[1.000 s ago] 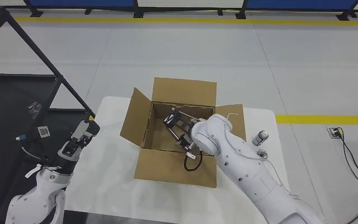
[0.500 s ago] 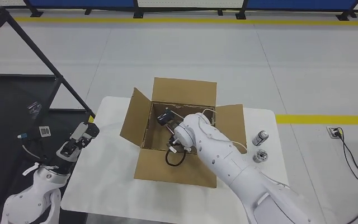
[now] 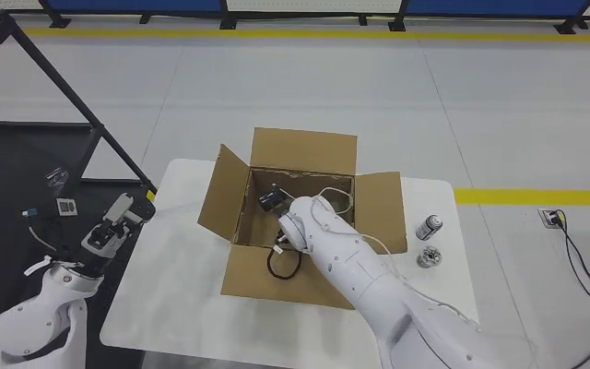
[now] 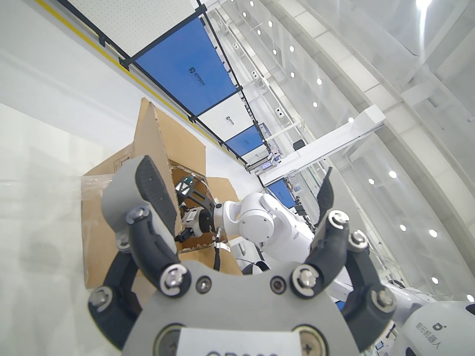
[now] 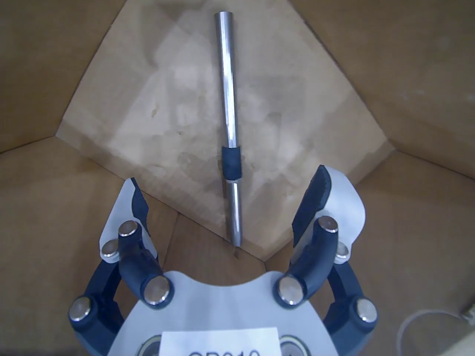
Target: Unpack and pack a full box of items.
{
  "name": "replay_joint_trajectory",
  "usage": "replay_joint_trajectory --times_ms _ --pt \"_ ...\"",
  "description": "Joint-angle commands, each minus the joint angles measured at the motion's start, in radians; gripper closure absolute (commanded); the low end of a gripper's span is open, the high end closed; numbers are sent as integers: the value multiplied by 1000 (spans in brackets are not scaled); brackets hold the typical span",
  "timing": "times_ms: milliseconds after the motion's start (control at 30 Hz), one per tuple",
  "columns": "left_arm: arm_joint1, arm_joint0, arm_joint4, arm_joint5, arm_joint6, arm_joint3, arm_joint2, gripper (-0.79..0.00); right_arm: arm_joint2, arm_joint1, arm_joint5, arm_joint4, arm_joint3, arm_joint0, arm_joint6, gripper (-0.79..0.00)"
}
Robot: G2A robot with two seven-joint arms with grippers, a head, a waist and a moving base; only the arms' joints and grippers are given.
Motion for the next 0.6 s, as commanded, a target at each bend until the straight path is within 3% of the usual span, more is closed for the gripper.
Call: replay_joint_trajectory --times_ms 0,300,567 --pt "3 -1 2 -2 -18 0 6 -785 2 -4 -12 1 15 11 -6 -785" --pt "11 2 6 0 -17 -12 35 -785 3 -4 -13 1 13 7 -11 -785" --pt "17 9 13 3 16 -23 50 -785 18 12 -97 -4 -50 -28 -7 -785"
